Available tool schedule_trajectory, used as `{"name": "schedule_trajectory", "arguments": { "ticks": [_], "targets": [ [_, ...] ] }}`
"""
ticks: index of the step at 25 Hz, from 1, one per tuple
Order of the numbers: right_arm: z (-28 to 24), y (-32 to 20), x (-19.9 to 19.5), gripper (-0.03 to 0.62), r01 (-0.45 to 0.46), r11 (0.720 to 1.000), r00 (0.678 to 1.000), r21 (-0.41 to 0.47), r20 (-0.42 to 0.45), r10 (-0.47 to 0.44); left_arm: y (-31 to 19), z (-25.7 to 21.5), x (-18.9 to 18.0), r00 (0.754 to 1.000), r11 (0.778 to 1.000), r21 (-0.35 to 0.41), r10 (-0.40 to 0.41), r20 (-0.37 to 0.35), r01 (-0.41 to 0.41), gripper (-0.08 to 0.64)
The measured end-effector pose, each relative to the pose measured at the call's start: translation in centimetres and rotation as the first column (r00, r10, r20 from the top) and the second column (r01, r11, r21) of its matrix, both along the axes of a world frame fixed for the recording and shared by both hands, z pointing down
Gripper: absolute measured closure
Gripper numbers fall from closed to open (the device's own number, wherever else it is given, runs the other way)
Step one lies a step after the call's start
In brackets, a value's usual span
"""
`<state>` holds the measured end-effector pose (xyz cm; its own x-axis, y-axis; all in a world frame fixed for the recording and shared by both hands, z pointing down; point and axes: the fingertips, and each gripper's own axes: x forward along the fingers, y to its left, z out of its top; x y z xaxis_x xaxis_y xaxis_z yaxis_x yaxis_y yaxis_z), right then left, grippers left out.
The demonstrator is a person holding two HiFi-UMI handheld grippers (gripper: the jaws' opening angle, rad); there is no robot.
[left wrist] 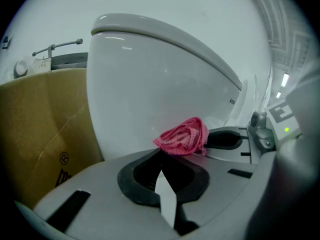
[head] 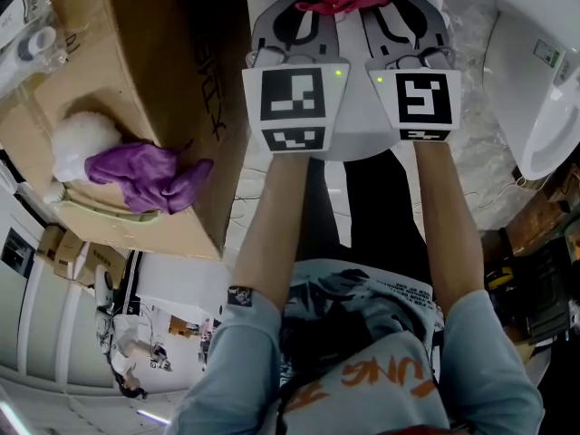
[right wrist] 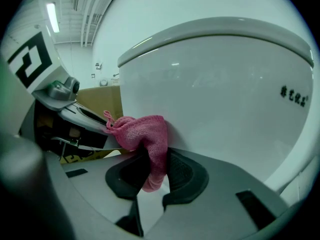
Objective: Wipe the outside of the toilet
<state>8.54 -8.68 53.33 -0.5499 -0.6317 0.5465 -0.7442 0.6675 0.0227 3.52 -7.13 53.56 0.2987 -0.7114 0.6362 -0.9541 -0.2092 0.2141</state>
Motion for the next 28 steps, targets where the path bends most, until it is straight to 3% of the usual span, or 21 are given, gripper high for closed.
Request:
{"name": "schedule_trajectory", "arguments": {
  "ticks": [18,28],
  "targets": [
    [0.7,-0.7,11.6,0.5,-0.118,0.993,0.993,0.004,-0.023,0.118,-0.7,0.3,10.9,0.991,0.991,-0.009,0.131,-0.007,-0.131,0.534],
    [1.6,-1.2,17.1,0.5,-0.195,0.981,0.98,-0.005,-0.034,0.195,-1.0,1.1,15.1,0.986,0.986,-0.018,0.168,-0.01,-0.168,0.535]
  ]
}}
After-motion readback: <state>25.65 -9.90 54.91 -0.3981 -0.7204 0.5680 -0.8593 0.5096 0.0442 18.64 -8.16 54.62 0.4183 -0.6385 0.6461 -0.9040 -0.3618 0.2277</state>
